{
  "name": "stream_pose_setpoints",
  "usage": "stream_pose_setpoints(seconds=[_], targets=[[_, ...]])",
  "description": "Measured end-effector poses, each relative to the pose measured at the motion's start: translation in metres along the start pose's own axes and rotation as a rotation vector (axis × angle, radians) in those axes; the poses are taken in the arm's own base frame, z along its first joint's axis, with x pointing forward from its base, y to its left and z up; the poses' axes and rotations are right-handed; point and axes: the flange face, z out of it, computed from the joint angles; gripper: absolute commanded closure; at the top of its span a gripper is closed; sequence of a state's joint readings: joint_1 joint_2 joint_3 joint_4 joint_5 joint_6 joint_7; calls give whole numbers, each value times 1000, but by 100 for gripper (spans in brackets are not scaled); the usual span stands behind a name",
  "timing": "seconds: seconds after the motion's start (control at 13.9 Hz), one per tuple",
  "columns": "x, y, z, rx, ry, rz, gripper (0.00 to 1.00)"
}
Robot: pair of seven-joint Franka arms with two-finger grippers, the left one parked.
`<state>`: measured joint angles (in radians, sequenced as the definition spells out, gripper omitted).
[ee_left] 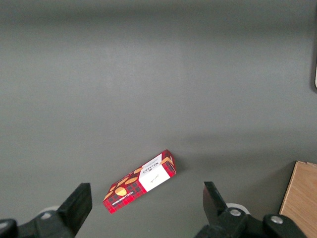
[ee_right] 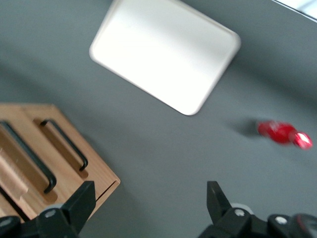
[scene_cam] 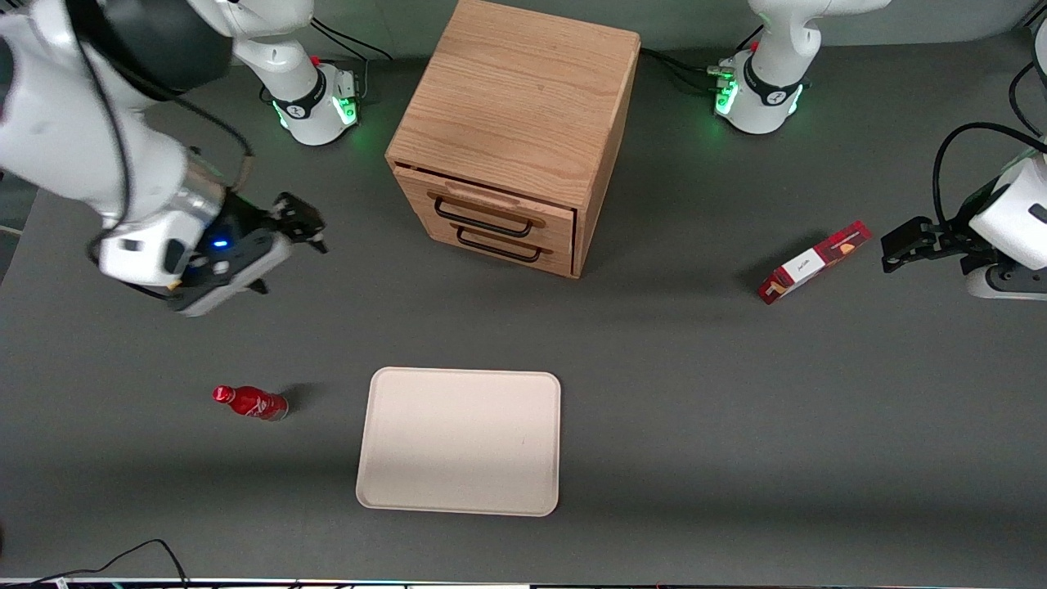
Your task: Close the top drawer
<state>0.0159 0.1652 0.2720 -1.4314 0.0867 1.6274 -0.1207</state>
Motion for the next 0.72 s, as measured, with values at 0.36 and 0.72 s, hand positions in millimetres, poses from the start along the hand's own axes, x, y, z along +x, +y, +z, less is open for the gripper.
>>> stream_pose_setpoints(seconds=[0.36, 0.72], targets=[[-55, 68, -37, -47, 32, 346, 0], [-101, 126, -28, -88, -21, 473, 0]])
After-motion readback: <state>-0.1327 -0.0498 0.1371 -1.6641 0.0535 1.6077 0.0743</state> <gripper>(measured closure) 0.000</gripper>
